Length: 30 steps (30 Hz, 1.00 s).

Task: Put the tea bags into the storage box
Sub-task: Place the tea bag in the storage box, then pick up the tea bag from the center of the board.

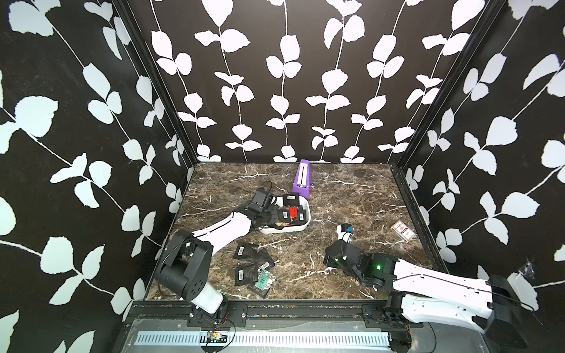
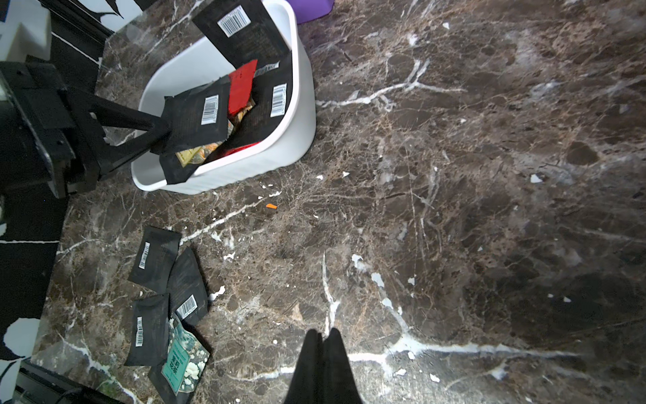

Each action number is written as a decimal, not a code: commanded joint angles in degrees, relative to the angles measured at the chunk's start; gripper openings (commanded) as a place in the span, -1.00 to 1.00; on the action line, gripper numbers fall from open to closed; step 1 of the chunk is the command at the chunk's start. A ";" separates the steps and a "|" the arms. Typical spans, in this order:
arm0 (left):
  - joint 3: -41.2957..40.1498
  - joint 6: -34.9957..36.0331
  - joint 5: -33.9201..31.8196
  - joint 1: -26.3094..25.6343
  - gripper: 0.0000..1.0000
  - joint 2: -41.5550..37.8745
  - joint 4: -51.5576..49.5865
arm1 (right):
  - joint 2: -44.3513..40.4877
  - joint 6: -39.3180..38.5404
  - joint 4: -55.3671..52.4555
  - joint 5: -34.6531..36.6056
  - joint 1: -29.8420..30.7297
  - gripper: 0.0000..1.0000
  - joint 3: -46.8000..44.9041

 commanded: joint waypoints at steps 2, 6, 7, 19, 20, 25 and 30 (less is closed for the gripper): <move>3.30 0.44 -0.03 0.32 -1.00 -1.36 -1.63 | 0.59 0.36 1.72 0.48 0.96 -1.00 1.60; 5.49 0.54 -0.77 0.30 -0.50 -3.91 -4.91 | 1.16 0.20 1.85 0.35 1.65 -0.99 2.27; 6.16 0.74 -1.21 0.32 -0.39 -4.66 -6.09 | 1.38 0.11 1.92 0.23 1.88 -0.95 2.43; 6.25 2.15 -2.82 0.40 -0.26 -21.05 -24.79 | 5.76 1.42 7.52 -1.28 7.29 -0.46 2.54; 4.49 1.33 -1.51 0.40 -0.32 -22.90 -26.11 | 6.70 1.77 8.54 -1.28 8.07 -0.41 2.60; -6.24 -3.29 2.45 0.22 -0.66 -34.65 -30.69 | 11.65 3.73 14.09 -1.17 11.85 -0.32 2.52; -16.11 -7.72 3.79 0.21 -0.74 -47.38 -35.29 | 17.21 6.42 22.02 -2.37 15.07 -0.29 2.10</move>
